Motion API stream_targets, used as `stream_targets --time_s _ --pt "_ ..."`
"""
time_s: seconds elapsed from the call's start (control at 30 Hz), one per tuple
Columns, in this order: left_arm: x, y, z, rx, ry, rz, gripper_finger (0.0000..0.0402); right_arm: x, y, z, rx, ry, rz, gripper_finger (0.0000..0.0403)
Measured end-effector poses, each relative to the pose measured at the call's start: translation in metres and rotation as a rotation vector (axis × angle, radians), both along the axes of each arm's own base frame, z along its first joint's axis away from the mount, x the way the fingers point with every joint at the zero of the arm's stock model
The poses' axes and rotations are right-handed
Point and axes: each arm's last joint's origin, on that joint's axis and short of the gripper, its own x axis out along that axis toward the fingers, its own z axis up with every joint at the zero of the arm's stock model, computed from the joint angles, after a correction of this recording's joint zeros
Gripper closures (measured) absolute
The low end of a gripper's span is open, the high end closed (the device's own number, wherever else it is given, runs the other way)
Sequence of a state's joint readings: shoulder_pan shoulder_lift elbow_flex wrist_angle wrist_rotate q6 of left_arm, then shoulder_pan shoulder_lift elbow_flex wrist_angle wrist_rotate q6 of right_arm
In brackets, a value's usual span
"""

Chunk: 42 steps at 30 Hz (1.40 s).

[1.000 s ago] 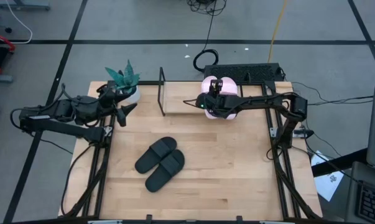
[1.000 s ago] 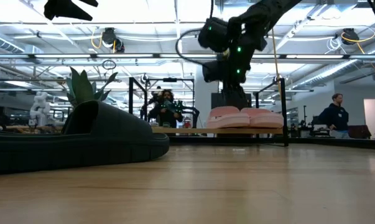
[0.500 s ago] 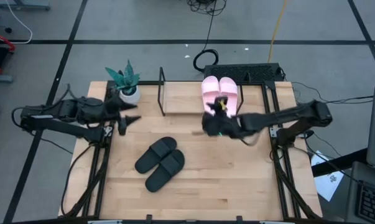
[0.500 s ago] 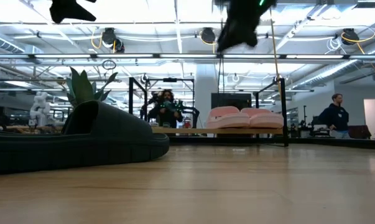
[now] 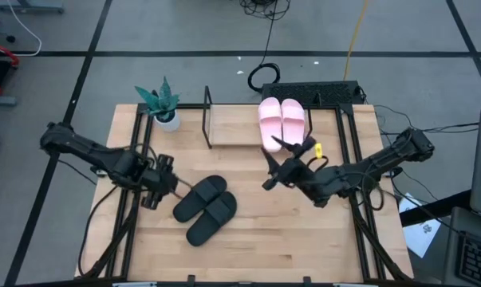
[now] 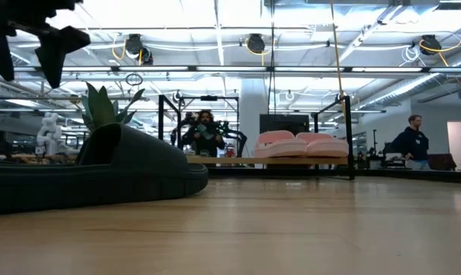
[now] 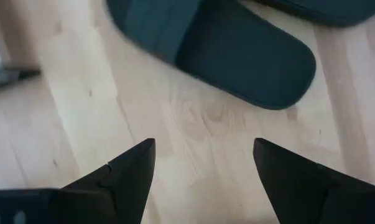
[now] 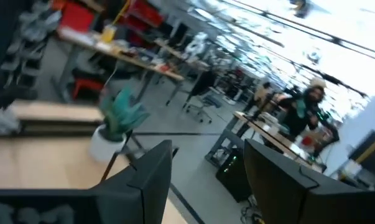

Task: Pick and place slides into the shelf
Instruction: Put the left black slipper on the shelf

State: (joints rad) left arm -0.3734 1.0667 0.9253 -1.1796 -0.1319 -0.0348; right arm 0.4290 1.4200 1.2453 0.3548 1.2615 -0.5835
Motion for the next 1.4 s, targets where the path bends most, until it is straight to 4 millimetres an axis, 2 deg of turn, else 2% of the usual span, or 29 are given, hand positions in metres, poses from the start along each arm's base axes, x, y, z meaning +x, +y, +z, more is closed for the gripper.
stream_targets --time_s 0.13,0.37,0.53,0.87,1.0,1.17,1.4 --pt "0.01 -0.01 -0.01 0.077 -0.067 -0.115 0.0128 -0.001 -0.001 0.008 0.046 -0.095 -0.029 0.0213" --pt "0.012 -0.015 -0.042 0.109 -0.123 -0.154 0.0128 -0.001 -0.001 0.01 0.058 -0.12 -0.028 0.0213" --pt "0.02 -0.021 -0.049 0.105 -0.249 -0.17 0.0128 -0.001 -0.001 0.01 0.058 -0.121 -0.028 0.0213" --pt "0.029 -0.028 -0.071 0.124 -0.324 -0.202 0.0128 -0.001 -0.001 0.01 0.059 -0.121 -0.028 0.0213" --pt "0.038 -0.03 -0.083 0.248 -0.326 -0.246 0.0128 -0.002 -0.001 0.01 0.061 -0.124 -0.027 0.0213" --pt "0.05 -0.033 -0.101 0.293 -0.268 -0.289 0.0128 -0.002 0.0 0.01 0.09 -0.156 -0.02 0.0213" --pt "0.061 -0.033 -0.119 0.496 -0.265 -0.239 0.0128 -0.003 0.005 0.008 0.071 -0.124 -0.006 0.0213"
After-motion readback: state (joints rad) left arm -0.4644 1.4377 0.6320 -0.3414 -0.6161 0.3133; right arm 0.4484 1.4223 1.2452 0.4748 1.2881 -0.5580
